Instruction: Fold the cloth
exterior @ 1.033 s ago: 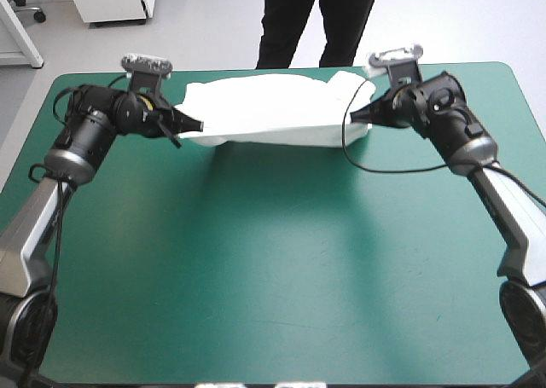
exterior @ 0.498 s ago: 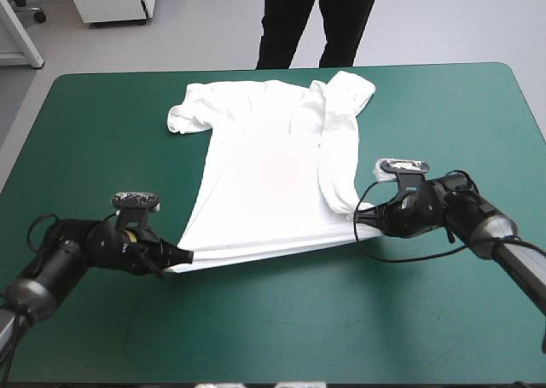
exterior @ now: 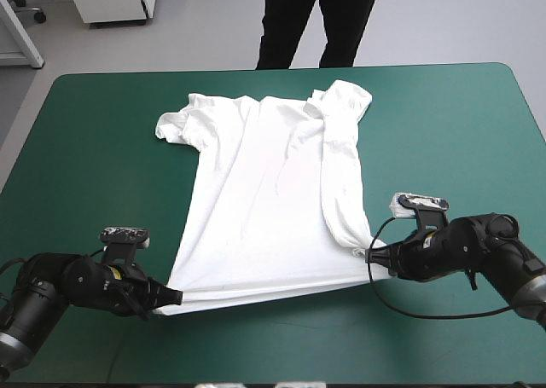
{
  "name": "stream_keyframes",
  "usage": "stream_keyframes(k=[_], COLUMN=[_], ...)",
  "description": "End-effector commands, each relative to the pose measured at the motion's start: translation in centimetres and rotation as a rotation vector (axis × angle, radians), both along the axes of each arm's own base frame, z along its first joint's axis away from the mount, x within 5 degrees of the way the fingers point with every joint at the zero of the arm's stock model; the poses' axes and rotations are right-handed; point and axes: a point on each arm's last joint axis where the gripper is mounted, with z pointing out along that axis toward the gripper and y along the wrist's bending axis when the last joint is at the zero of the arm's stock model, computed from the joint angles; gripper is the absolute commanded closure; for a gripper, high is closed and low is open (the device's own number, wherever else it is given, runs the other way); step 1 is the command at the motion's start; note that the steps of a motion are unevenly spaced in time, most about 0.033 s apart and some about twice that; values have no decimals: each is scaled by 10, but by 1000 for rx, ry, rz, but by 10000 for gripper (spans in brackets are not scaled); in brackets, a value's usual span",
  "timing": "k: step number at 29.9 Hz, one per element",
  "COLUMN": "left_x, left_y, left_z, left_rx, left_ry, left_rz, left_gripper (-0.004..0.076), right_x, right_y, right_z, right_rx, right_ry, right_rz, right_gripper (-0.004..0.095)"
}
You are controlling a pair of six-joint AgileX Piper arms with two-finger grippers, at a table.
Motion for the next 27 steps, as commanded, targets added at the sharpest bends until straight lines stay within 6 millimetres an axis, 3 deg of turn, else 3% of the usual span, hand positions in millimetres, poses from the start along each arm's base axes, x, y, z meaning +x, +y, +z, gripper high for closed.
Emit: stream_keyframes(k=[1,4,10,12,15,21,27], left_x=[-3,-3,-2,0,2,6,5], left_y=[4,4,1,1,0,-1,-1], left_z=[6,6,11,19,37,84,131], left_rx=[40,47,22,20,14,-1,-21], left_ry=[12,3,-13,-21,-54,-146,-274], left_rz=[-7,-37,-74,-79,-81,-96,-106], left_gripper=[729,642,222,145,155,216,218], right_x=[-5,-8,-10,-10,-10,-16,-26], right_y=[-6,-5,-1,1,1,-4,-13], right_z=[3,-1,2,8,27,87,140], right_rx=[-29,-31,20,29,39,45,5], right_ry=[14,46,69,79,51,-103,-232], right_rz=[19,37,49,54,69,76,75], right_gripper=[922,822,326,261,260,299,348])
